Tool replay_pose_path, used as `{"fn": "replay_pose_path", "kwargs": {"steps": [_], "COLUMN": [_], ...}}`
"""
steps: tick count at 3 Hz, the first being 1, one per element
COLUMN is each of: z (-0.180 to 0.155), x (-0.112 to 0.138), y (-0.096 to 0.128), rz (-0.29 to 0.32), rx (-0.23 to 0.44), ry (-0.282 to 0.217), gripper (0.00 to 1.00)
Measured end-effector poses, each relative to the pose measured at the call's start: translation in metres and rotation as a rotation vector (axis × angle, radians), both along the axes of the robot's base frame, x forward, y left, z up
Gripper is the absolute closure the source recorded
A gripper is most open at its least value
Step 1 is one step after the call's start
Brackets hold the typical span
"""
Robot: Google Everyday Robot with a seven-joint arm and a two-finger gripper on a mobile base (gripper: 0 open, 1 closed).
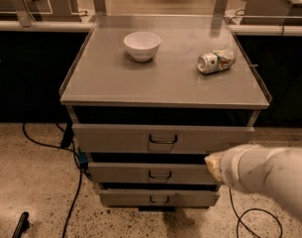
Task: Open top drawer
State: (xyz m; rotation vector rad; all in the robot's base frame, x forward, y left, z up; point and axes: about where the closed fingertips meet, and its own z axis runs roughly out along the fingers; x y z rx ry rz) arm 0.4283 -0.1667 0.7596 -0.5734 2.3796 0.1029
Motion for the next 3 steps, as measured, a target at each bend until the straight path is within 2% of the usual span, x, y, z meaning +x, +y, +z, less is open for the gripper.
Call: {"fn": "replay_pose_path", "kwargs": {"steps": [1, 2, 3], "z": [-0.057, -0.048, -0.048], "x": [-0.01, 0.003, 0.003], "y": [-0.015, -0.011, -0.011], "rz": [-0.075, -0.079, -0.079], "rx": [0.016, 0.025, 0.025], "ry": [-0.004, -0.073, -0.073], "gripper": [1.0, 1.0, 1.0]}}
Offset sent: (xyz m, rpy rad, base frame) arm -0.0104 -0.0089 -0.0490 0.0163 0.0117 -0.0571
